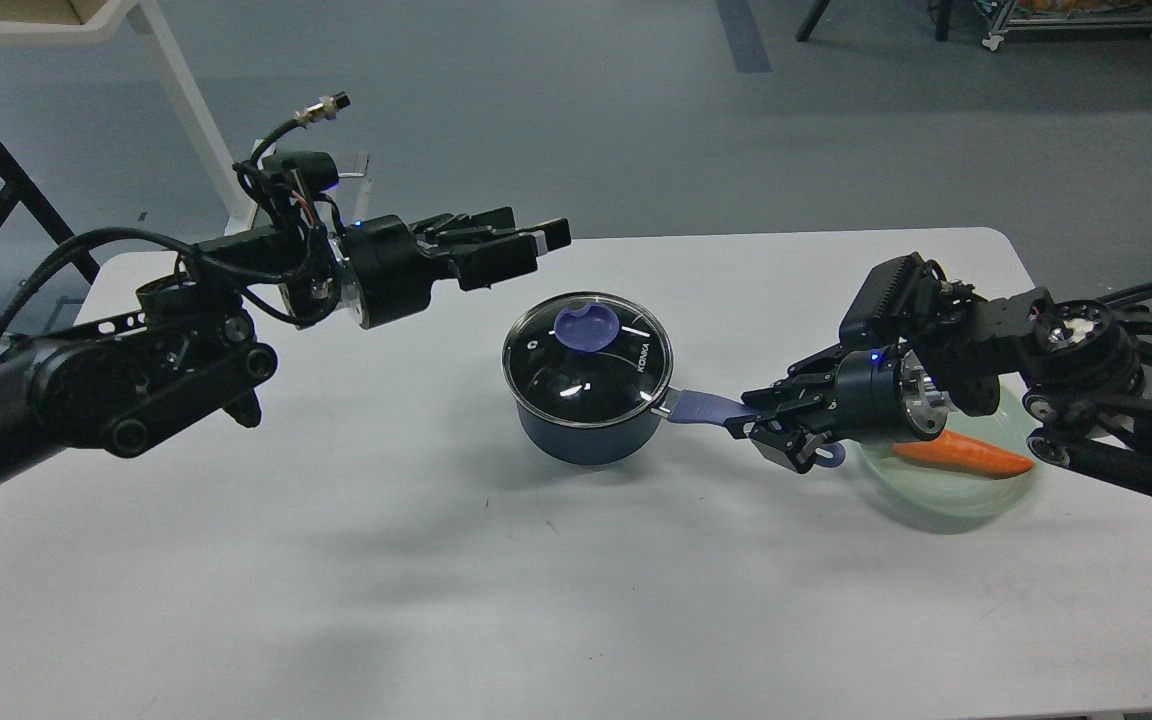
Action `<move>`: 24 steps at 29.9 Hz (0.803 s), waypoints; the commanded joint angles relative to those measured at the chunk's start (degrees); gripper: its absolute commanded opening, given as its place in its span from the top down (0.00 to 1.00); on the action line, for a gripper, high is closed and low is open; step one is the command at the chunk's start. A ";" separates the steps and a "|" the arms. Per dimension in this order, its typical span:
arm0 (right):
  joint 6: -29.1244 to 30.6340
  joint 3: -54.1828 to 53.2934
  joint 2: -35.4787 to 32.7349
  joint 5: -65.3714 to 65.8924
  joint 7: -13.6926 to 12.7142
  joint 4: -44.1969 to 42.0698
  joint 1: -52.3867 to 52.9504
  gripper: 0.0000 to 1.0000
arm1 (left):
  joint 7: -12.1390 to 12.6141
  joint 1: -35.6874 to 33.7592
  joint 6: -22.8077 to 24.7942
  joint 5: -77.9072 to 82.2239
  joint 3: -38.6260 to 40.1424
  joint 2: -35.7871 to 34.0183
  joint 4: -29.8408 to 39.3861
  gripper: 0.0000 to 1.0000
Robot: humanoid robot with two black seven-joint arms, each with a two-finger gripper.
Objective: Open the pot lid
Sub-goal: 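Swing the left gripper over the pan toward the purple lid knob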
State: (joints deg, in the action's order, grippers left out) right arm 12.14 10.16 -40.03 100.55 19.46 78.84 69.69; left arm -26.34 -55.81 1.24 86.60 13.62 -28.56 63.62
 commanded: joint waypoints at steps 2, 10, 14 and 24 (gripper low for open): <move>-0.01 -0.05 0.04 -0.09 0.14 0.18 -0.16 0.74 | 1.02 -3.24 -5.19 8.49 -7.18 3.42 -2.00 0.01; -0.09 -0.05 0.12 -0.09 0.31 1.32 -0.16 0.74 | 4.01 -5.27 -8.80 11.14 -14.32 6.06 -6.49 0.01; -0.18 -0.05 0.04 -0.09 0.40 1.41 -0.16 0.74 | 4.01 -5.10 -8.89 11.23 -15.81 6.24 -6.49 0.01; -0.09 -0.05 0.39 -0.09 0.40 1.32 -0.16 0.74 | 4.01 -4.48 -9.15 11.14 -17.31 8.61 -7.46 0.03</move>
State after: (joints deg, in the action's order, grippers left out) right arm 11.96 10.10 -39.67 100.46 19.86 80.16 69.52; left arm -22.33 -60.41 -7.88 97.78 -3.39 -20.27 56.46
